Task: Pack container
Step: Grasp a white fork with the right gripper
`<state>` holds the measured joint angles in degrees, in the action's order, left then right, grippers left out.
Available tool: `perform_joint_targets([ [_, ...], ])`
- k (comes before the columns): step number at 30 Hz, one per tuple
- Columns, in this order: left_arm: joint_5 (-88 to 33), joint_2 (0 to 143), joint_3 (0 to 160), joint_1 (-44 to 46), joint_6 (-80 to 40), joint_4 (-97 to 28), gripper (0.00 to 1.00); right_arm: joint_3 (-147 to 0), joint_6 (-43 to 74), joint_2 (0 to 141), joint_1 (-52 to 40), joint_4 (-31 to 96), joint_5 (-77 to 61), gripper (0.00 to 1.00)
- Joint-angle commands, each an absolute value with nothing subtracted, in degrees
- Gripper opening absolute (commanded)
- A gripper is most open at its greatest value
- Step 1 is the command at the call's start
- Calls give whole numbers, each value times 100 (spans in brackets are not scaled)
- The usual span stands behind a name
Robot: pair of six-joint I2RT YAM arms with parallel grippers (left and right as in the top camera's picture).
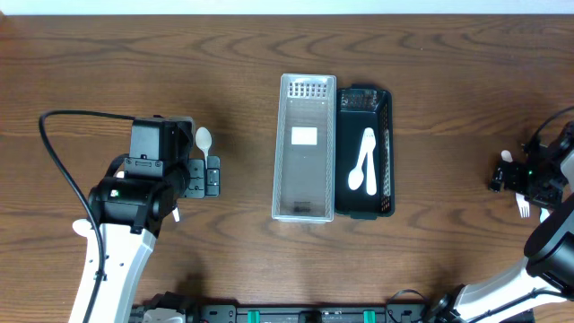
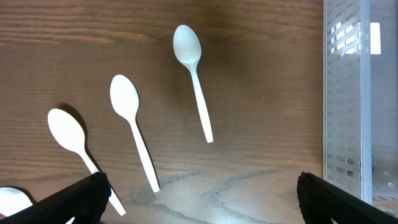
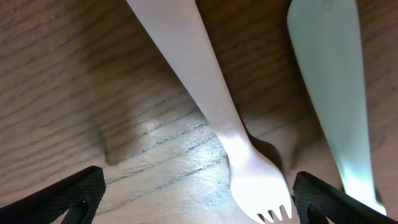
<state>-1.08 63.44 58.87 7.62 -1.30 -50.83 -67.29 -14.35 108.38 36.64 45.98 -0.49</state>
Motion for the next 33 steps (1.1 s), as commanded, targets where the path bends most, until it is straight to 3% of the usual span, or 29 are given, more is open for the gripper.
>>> perform_joint_targets([
  [1, -45, 6361, 5996, 779, -139, -5098, 98, -6606, -1551, 10888, 3717, 4550, -110, 99],
  [9, -45, 6361, 5996, 779, -139, -5098, 98, -6357, -1549, 10888, 3717, 4366, -117, 98],
  [23, -45, 6361, 5996, 779, -139, -5098, 98, -6355, -1417, 10888, 3708, 4458, -694, 48],
  [33, -45, 6361, 5996, 779, -139, -5096, 98, -6353, -1372, 10888, 3706, 4722, -687, 51],
])
